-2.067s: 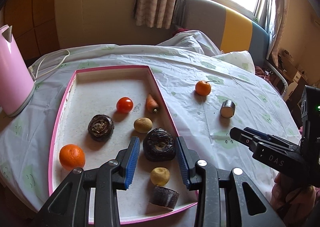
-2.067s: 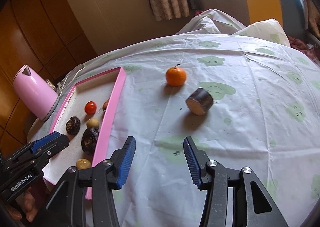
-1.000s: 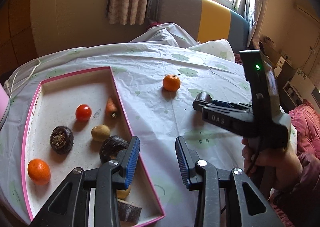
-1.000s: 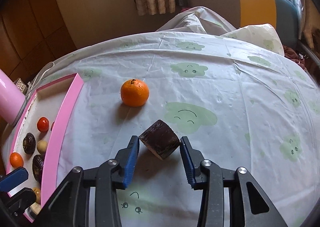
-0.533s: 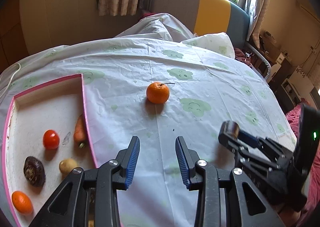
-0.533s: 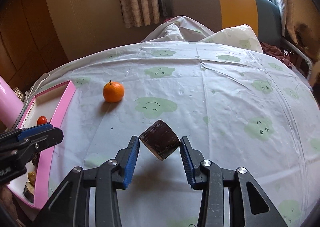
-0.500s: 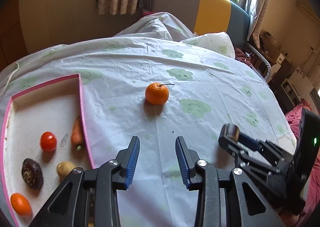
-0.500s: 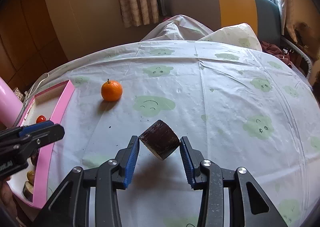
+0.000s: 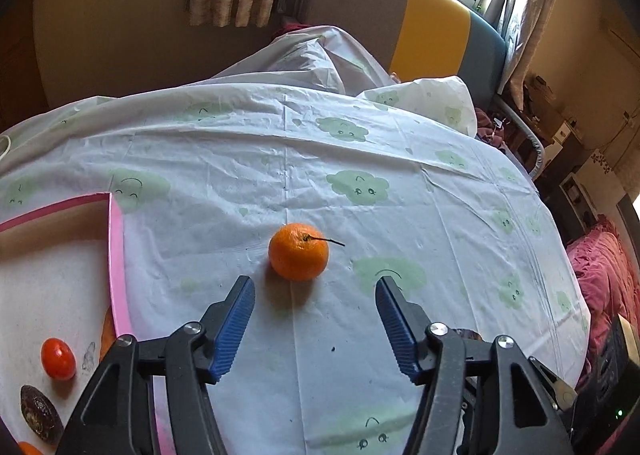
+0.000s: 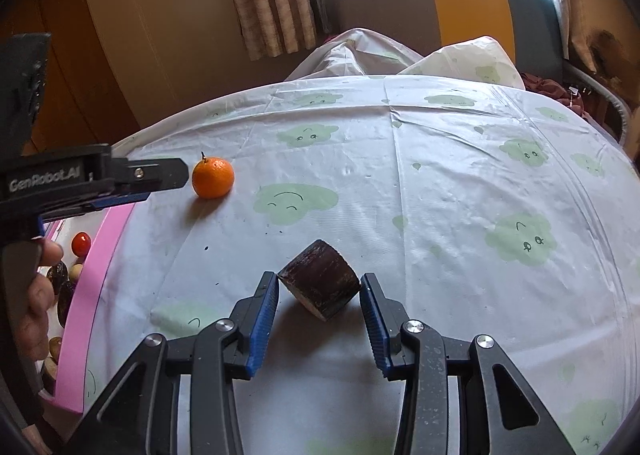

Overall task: Organize fruits
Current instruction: 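Grasp the stemmed orange with the left gripper while the right holds the cylinder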

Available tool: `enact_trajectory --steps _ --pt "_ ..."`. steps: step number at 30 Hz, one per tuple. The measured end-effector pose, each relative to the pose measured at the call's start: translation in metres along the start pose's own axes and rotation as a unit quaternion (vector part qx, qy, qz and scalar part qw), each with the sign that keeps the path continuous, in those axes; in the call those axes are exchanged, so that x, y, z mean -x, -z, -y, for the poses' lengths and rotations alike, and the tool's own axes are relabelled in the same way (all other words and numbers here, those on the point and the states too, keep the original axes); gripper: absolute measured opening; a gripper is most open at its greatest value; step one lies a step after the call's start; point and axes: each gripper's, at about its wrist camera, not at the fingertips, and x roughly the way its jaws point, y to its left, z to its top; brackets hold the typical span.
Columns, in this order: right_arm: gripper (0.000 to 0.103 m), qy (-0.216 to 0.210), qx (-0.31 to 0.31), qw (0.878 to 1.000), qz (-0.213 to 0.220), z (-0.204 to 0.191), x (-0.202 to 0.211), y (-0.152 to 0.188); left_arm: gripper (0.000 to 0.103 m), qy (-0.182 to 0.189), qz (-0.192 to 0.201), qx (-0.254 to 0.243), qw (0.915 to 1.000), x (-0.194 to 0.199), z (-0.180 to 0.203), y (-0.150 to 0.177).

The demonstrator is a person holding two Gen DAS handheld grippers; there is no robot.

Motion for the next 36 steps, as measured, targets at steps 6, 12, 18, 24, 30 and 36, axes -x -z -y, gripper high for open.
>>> enact_trajectory --steps 6,12,18,24,30,36 --pt "0.042 0.005 0.003 1.000 0.004 -0.001 0.000 0.001 0.057 -0.052 -0.020 -0.008 0.9984 -0.034 0.002 -0.011" --pt "0.042 0.009 0.007 1.000 0.006 -0.002 0.000 0.003 0.038 -0.048 -0.019 -0.018 0.9985 -0.045 0.004 -0.007" --pt "0.038 0.014 0.002 1.000 0.001 0.000 -0.002 0.003 0.038 -0.050 -0.011 -0.025 0.9984 -0.016 0.015 0.019" --pt "0.035 0.020 0.000 1.000 -0.001 0.001 -0.003 0.003 0.038 -0.037 -0.010 -0.048 0.9981 0.016 0.037 0.070" --pt "0.035 0.000 -0.008 1.000 -0.010 0.007 -0.001 0.003 0.038 -0.027 0.006 -0.066 0.9974 0.026 0.042 0.112" --pt "0.061 -0.033 -0.042 0.999 -0.010 0.023 0.012 0.006 0.038 -0.006 0.023 -0.055 0.9982 0.022 0.035 0.114"
